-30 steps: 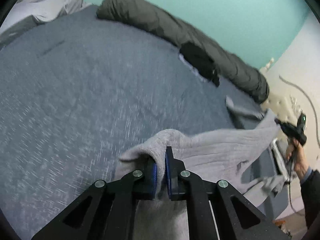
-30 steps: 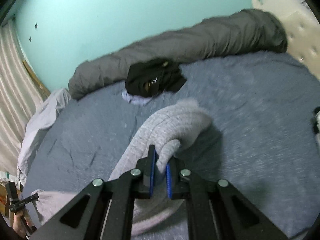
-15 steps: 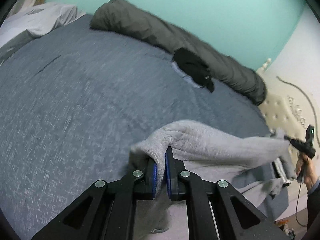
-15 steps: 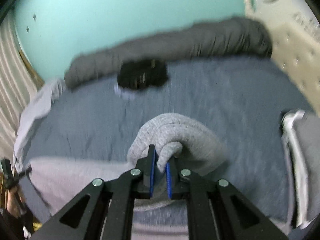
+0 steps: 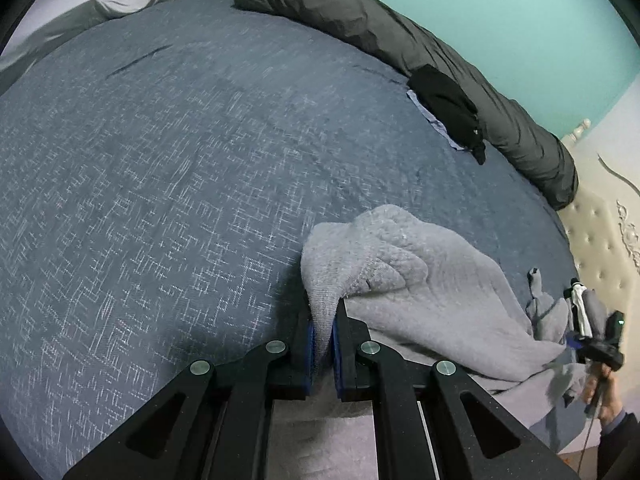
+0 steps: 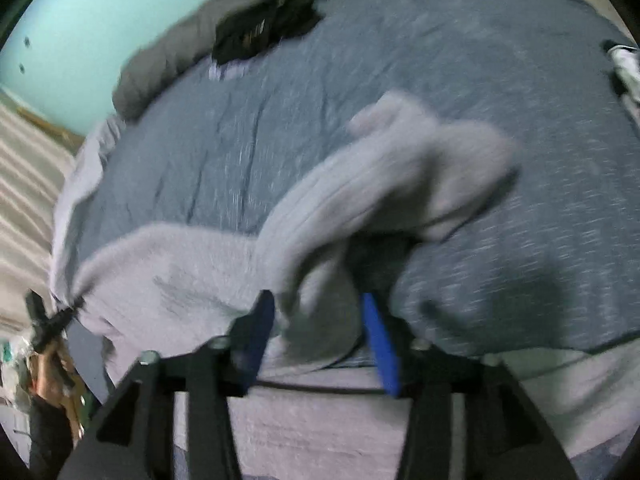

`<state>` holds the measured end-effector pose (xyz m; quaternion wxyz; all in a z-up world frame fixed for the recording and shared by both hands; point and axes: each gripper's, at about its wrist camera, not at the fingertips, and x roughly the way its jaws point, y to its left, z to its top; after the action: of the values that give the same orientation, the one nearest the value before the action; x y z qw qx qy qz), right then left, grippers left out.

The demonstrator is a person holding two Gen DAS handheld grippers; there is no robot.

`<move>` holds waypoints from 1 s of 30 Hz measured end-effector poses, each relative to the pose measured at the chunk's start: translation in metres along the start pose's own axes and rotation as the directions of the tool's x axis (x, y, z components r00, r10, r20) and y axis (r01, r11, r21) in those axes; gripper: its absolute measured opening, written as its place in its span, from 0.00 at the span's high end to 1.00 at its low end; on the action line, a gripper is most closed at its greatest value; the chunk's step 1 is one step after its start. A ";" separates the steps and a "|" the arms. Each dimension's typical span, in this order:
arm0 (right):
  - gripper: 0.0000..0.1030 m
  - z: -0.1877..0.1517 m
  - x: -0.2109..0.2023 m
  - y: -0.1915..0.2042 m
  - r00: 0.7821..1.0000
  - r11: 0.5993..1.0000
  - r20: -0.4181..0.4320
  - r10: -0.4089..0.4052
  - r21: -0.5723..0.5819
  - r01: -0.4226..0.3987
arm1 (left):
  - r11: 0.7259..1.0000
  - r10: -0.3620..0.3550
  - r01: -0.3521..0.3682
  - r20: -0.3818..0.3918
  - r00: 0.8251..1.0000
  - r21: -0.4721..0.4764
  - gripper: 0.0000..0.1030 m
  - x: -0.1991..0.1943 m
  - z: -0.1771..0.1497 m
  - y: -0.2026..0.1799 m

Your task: Fold clothes

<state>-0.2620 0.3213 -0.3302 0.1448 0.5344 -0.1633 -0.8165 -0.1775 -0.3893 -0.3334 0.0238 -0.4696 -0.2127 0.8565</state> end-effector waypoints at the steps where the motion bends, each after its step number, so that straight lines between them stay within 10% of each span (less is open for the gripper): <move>1: 0.53 0.006 -0.011 -0.007 0.999 1.000 0.036 -0.016 0.004 0.016 | 1.000 0.002 -0.002 0.000 1.000 0.001 0.93 0.002 0.000 -0.001; 11: 0.53 0.072 -0.001 -0.079 0.980 0.976 0.111 -0.165 0.158 0.147 | 0.999 0.026 -0.026 -0.003 1.000 0.022 0.93 0.012 -0.004 -0.003; 25: 0.53 0.115 0.113 -0.079 0.952 0.961 -0.136 -0.274 -0.074 0.266 | 0.997 0.056 -0.056 -0.013 0.998 0.056 0.93 0.035 -0.008 -0.004; 30: 0.91 0.102 0.113 -0.067 0.948 0.951 -0.119 -0.294 -0.138 0.278 | 0.997 0.060 -0.060 -0.011 0.998 0.045 0.93 0.037 -0.009 -0.005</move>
<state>-0.4032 0.3467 -0.4133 0.0675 0.5979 -0.0245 -0.7983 -0.1916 -0.3730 -0.3657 0.0097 -0.4803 -0.1792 0.8585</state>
